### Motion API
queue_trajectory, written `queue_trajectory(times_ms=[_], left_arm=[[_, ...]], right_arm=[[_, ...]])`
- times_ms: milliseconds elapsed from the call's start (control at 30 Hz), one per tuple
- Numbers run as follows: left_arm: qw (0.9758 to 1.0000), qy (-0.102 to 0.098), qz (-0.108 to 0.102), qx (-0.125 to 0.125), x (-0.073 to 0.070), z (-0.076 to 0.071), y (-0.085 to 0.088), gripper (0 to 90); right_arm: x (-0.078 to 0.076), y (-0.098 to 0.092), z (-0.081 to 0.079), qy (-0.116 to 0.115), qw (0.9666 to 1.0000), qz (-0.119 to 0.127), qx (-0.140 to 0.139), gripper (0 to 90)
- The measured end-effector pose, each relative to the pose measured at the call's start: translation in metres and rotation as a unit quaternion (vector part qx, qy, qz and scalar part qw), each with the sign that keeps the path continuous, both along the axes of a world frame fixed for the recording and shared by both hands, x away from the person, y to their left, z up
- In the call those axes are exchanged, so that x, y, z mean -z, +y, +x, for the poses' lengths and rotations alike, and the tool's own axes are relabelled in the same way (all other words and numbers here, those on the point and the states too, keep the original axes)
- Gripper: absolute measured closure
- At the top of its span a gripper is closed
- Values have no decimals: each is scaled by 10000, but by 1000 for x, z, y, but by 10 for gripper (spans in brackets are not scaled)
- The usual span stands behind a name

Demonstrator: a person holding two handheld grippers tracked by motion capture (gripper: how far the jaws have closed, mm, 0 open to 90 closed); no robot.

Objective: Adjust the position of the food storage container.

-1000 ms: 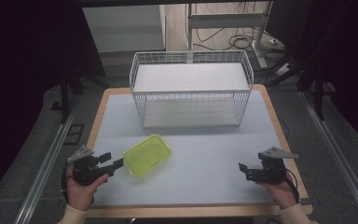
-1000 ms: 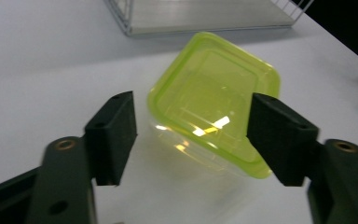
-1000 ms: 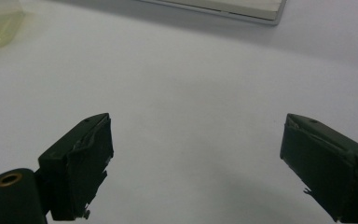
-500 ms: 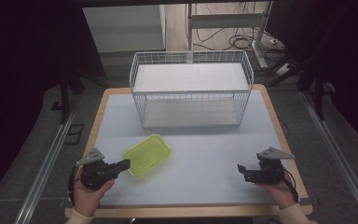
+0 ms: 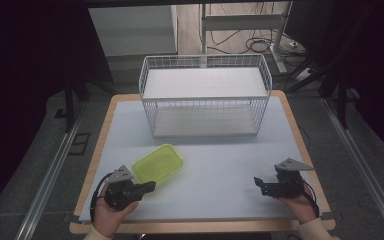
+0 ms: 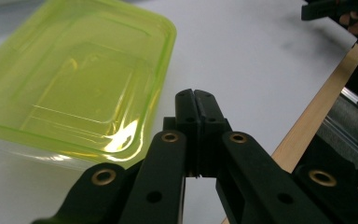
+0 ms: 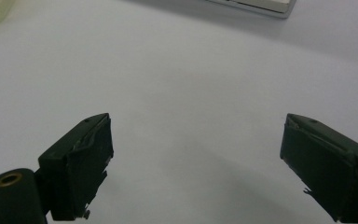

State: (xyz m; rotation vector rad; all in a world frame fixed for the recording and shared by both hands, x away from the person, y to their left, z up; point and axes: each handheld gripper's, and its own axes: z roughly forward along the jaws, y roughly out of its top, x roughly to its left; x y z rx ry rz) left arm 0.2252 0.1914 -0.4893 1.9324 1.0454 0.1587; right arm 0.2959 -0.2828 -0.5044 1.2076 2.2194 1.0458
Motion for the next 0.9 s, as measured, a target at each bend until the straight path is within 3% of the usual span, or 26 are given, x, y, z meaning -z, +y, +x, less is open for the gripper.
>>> queue_trajectory(times_ms=[267, 900], left_arm=[[9989, 129, 412, 186, 12, 1, -19, 900], [9972, 438, 605, -88, 24, 11, -2, 900]], right_arm=[[2, 2, -1, 20, 10000, -63, -29, 94], [4, 3, 0, 34, 9999, -127, -45, 95]])
